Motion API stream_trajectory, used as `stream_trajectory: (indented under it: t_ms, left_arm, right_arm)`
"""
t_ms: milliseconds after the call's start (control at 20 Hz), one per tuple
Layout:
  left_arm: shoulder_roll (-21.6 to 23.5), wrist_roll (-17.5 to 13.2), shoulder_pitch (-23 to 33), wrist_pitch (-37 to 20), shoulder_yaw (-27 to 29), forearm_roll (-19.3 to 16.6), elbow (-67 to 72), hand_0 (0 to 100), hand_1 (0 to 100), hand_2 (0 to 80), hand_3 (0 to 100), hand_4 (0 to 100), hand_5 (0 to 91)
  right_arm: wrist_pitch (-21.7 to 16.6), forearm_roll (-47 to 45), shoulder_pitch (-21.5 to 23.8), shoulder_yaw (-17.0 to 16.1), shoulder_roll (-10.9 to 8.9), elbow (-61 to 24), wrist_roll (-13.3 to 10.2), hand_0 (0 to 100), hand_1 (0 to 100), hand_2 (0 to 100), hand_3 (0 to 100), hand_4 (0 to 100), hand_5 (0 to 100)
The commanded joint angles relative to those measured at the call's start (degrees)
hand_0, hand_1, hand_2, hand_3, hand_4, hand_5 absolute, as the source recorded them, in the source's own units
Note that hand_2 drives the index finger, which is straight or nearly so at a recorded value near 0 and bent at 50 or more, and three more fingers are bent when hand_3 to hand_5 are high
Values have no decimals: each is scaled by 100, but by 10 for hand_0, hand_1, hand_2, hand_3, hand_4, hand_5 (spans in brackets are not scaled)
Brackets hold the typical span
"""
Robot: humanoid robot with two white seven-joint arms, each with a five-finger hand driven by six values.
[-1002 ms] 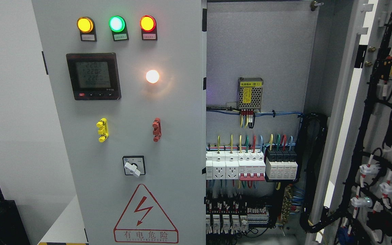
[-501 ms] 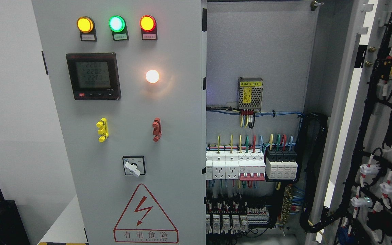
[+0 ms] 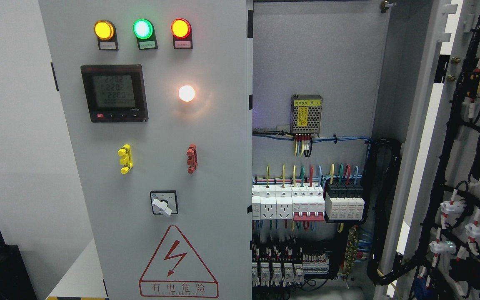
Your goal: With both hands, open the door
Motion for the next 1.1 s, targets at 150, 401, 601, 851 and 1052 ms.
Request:
stream_trajectory:
  t_ms: [150,401,601,851,1052]
  left_arm:
    - [0,1,0,2,-7,0,-62,0,0,0,0,33,0]
    - [0,1,0,2,2,0,-62,0,0,0,0,32,0]
    - [0,1,0,2,2,0,-62,0,0,0,0,33,0]
    - [0,1,0,2,2,0,-62,0,0,0,0,32,0]
    - [0,1,0,2,2,0,-62,0,0,0,0,32,0]
  right_arm:
    - [303,-32,-816,-25,260,653,1,0,0,0,0,0,0]
    - [348,-190,-1097,71,260,661,1,0,0,0,0,0,0]
    - [348,-217,-1168,194,269,662,10,0,0,0,0,0,0]
    - [540,-225,-1405,247,339,723,10,0,0,0,0,0,0]
    - [620,-225,-1493,274,470,741,10,0,0,0,0,0,0]
